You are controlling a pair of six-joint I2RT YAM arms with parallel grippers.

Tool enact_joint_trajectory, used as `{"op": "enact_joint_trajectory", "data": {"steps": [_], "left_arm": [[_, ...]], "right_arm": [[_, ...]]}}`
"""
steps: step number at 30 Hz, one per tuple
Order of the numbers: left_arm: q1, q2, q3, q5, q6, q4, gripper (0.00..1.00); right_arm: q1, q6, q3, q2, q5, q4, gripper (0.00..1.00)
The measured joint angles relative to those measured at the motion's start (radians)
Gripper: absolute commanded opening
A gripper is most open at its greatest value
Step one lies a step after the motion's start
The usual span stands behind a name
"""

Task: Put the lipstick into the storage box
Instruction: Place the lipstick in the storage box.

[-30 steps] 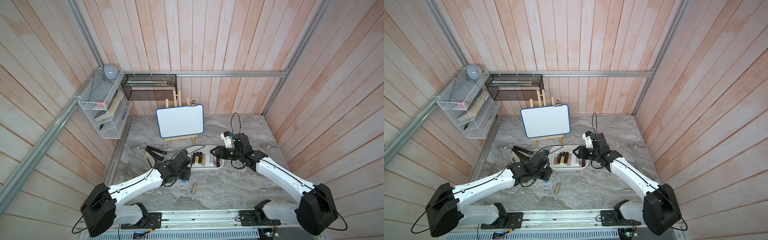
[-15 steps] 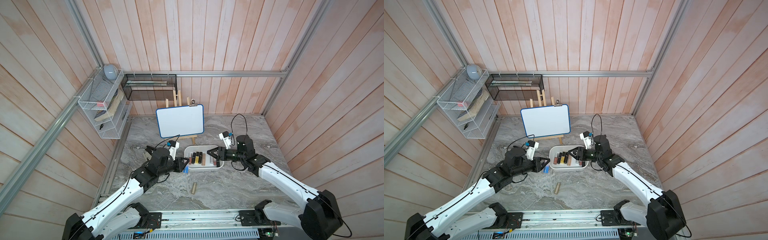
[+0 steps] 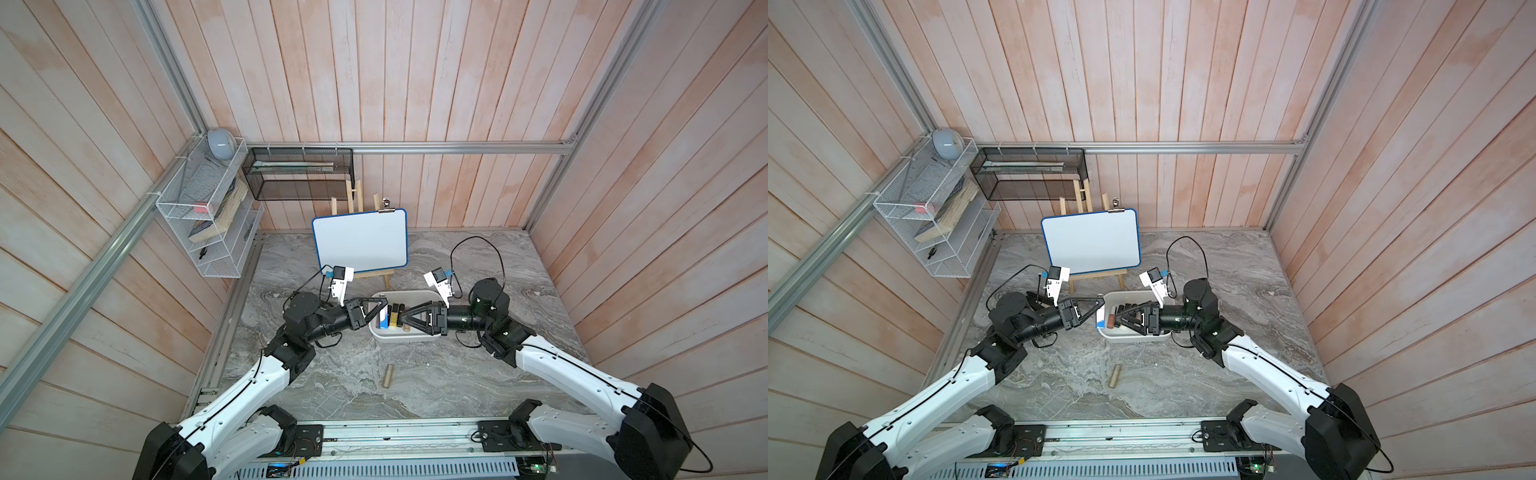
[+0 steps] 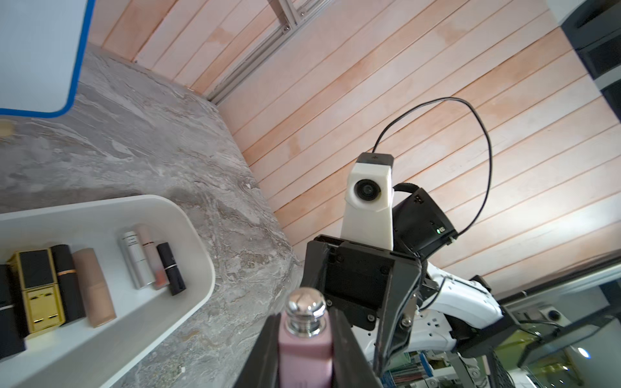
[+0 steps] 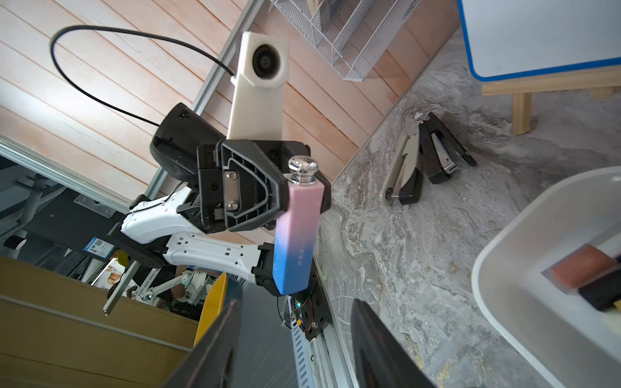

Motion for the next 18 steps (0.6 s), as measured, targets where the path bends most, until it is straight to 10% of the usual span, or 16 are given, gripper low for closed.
{"op": "enact_joint_trajectory", "data": {"steps": [18], "left_arm": [[0.0,0.003,-0.03,0.083,-0.104,0.197,0.22]], "right_arm": [[0.088,0.025,0.065,0.082,-0.006,0.075,0.56]]}}
